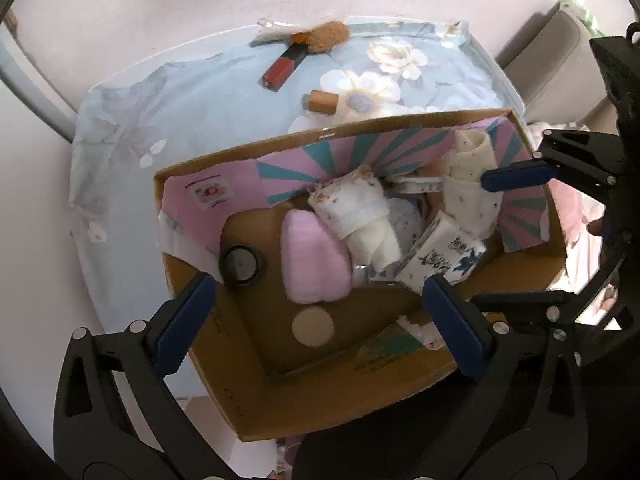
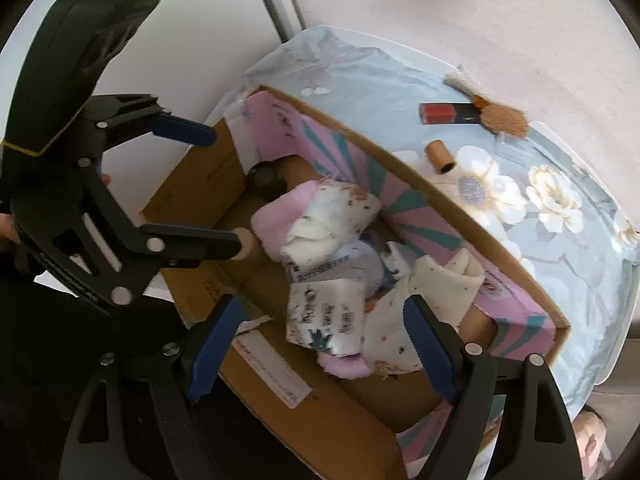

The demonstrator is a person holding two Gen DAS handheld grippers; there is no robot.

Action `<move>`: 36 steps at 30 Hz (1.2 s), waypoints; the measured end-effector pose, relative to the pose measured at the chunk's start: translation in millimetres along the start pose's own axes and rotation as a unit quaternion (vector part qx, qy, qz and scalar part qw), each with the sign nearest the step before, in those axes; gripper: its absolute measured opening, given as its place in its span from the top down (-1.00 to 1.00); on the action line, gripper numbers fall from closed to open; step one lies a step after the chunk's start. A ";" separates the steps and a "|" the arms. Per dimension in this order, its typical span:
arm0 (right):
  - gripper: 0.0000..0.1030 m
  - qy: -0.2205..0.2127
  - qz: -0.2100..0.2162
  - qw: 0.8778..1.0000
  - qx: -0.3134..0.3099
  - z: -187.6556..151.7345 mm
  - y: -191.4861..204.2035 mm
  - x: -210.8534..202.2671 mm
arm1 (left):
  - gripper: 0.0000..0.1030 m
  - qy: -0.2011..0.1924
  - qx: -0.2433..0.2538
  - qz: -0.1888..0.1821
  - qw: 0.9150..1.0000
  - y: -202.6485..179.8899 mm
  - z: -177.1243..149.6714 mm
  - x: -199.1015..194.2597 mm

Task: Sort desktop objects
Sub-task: 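Lower the wooden cylinder and white printed box into the cardboard box and release, then grasp the fuzzy brush with the left gripper while the right grasps the cork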

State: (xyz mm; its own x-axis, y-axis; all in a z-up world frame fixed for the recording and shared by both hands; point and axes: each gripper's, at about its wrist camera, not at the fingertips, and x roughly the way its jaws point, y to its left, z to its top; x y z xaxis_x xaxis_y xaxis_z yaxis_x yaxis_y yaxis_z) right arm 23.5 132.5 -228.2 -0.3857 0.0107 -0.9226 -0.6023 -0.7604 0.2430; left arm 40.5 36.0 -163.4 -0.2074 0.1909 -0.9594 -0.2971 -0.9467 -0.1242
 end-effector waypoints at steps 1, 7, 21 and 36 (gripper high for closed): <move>-0.57 -0.001 -0.002 1.000 0.002 -0.5 -2.1 -1.4 | -0.99 -0.002 0.001 0.006 1.000 0.0 1.1 -0.1; -0.57 -0.008 -0.014 1.000 0.010 -1.0 -6.6 -7.4 | -0.99 -0.009 0.007 0.010 1.000 -2.2 7.0 -7.3; -0.57 0.003 -0.018 1.000 0.009 -6.0 -10.8 -6.6 | -0.99 -0.010 0.019 0.009 1.000 -10.4 13.0 -12.4; -0.57 -0.073 -0.016 0.997 0.002 16.8 -34.2 -50.3 | -0.99 -0.075 0.047 0.018 0.996 -3.6 66.2 -47.3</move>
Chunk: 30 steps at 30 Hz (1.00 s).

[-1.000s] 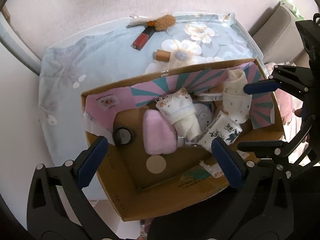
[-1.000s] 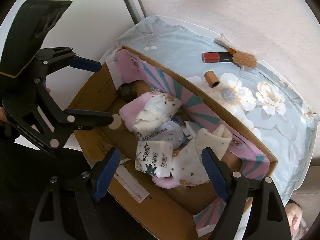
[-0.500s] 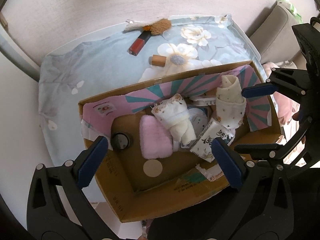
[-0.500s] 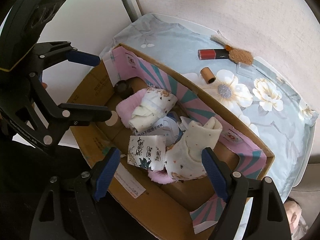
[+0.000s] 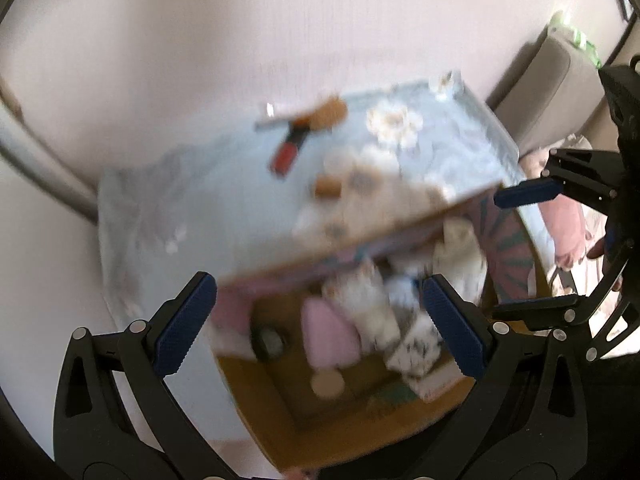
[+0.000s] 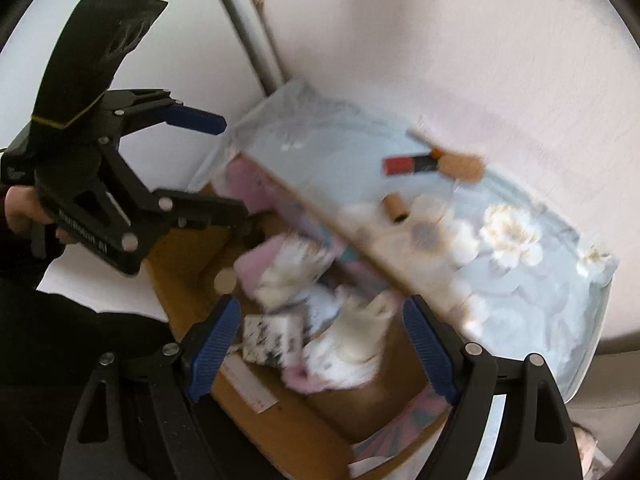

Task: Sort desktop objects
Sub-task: 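Grasp the fuzzy brush with the left gripper while the right grasps the cork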

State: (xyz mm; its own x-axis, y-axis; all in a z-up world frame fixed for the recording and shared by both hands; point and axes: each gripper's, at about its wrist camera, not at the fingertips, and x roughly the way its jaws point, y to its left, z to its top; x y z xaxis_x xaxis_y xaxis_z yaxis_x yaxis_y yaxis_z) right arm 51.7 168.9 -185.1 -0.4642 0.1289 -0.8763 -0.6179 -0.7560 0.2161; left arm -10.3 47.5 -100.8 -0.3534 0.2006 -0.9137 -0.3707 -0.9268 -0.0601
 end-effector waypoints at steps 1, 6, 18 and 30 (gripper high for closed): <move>-0.57 -0.008 -0.006 1.000 -0.001 4.1 -6.0 -3.4 | -0.99 -0.010 0.005 -0.004 1.000 2.1 13.4 -2.1; -0.57 -0.031 -0.011 0.998 -0.047 30.4 -43.9 -7.1 | -0.99 -0.045 0.058 -0.035 0.997 3.4 77.7 7.0; -0.09 -0.015 0.034 0.981 -0.191 43.2 -91.2 116.3 | -0.51 -0.059 0.234 -0.097 0.966 6.5 140.4 141.2; 0.11 -0.009 0.063 0.970 -0.234 54.5 -69.7 173.3 | -0.24 -0.046 0.265 -0.104 0.958 -3.9 144.0 204.9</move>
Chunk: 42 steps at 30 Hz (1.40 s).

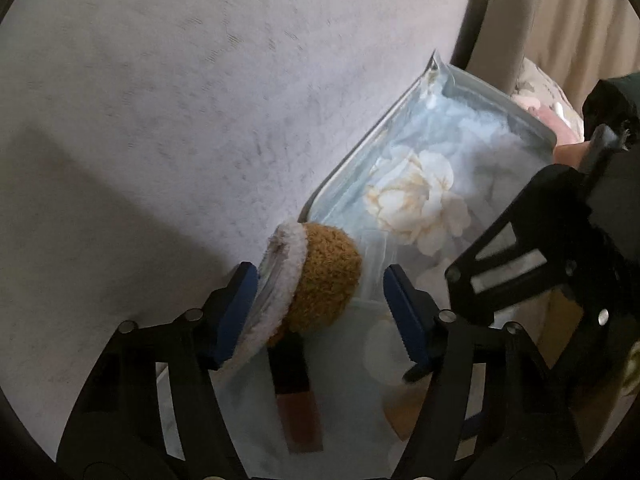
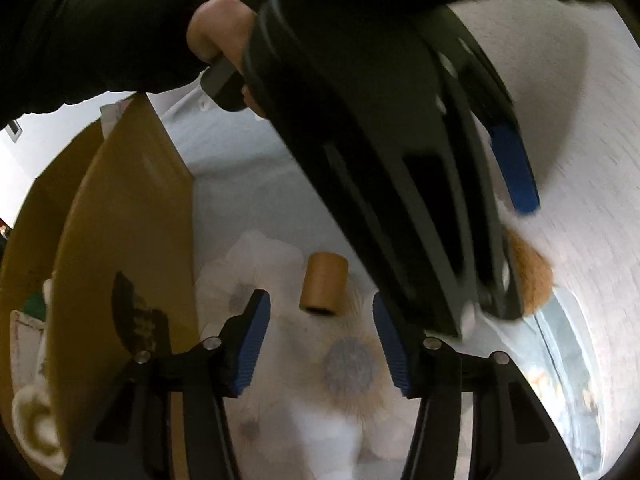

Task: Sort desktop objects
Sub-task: 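Grasp the fuzzy brush with the left gripper while the right grasps the cork, then carry the brush and cork into the cardboard box and release both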

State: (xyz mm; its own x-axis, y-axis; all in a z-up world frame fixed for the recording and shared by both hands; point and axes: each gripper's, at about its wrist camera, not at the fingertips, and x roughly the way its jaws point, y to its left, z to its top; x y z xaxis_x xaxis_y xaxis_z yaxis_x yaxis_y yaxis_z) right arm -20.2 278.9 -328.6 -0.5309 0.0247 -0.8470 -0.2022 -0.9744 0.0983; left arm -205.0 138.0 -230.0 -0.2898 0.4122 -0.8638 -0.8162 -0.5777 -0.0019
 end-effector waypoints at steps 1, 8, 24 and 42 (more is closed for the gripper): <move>0.14 0.000 -0.006 1.000 -0.003 2.3 2.3 3.4 | -0.22 0.000 0.005 0.003 1.000 -1.9 -1.1 3.2; 0.54 -0.008 -0.038 0.999 -0.013 13.6 13.1 20.1 | -0.13 -0.019 0.008 -0.003 1.000 -3.8 -3.3 8.9; 0.58 -0.026 -0.043 0.998 0.031 23.8 24.8 4.0 | 0.43 -0.019 -0.024 -0.020 0.999 16.9 -1.3 3.7; 0.58 -0.035 -0.083 0.994 0.056 76.1 89.4 -78.3 | 0.45 -0.045 -0.011 -0.004 0.999 -12.7 5.0 -124.3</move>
State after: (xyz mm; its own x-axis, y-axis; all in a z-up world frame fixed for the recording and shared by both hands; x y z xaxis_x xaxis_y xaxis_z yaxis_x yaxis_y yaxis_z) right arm -59.3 206.9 -213.7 -0.5373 0.2026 -0.8187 -0.3801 -0.9247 0.0206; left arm -161.1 97.6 -120.1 -0.3279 0.4780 -0.8149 -0.8075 -0.5895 -0.0208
